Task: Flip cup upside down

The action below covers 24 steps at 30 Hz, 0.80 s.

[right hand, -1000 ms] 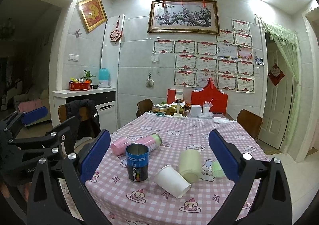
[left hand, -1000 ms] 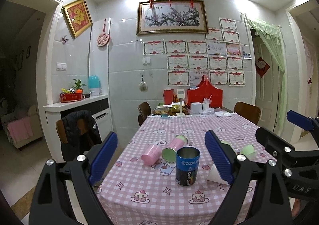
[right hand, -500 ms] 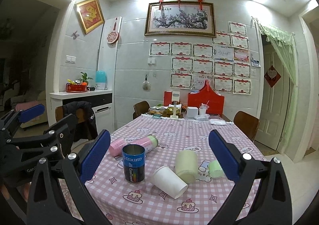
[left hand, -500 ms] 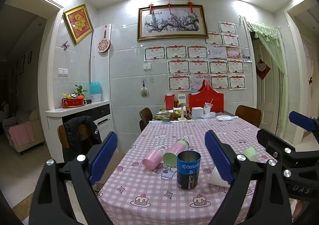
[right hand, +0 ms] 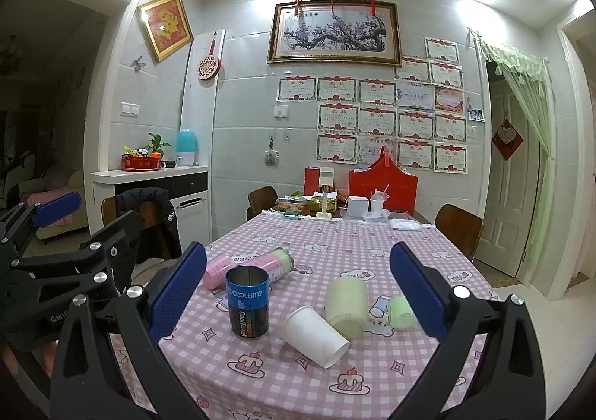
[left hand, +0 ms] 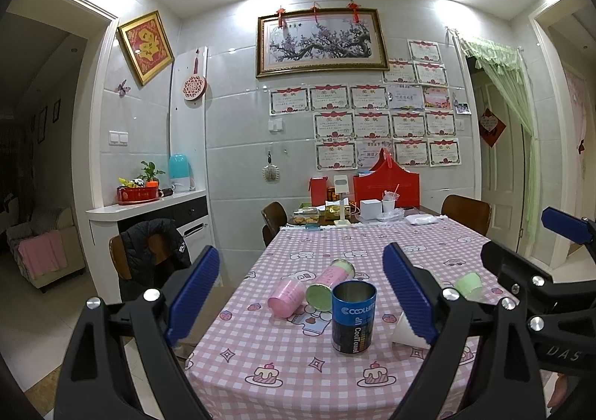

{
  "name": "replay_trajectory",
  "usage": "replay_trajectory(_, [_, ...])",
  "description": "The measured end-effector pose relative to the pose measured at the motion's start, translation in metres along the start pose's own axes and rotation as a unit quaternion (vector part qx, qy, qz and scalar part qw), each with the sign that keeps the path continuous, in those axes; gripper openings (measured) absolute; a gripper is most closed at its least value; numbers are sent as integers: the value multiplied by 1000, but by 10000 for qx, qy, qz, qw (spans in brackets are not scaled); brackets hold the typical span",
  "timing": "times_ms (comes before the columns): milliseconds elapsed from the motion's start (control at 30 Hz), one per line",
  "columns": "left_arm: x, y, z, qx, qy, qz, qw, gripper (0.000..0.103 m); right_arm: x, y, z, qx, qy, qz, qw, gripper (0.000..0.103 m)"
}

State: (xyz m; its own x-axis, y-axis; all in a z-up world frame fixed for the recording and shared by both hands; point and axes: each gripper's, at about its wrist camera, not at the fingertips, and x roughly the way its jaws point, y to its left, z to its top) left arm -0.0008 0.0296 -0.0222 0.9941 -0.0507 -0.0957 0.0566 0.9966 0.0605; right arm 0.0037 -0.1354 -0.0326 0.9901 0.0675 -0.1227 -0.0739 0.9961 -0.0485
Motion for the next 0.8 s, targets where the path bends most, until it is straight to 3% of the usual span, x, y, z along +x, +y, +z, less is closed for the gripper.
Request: replay_trajectory(800, [1, 0, -1, 32, -14, 2, 10000, 88, 0, 0, -2, 5, 15, -3, 10000, 95])
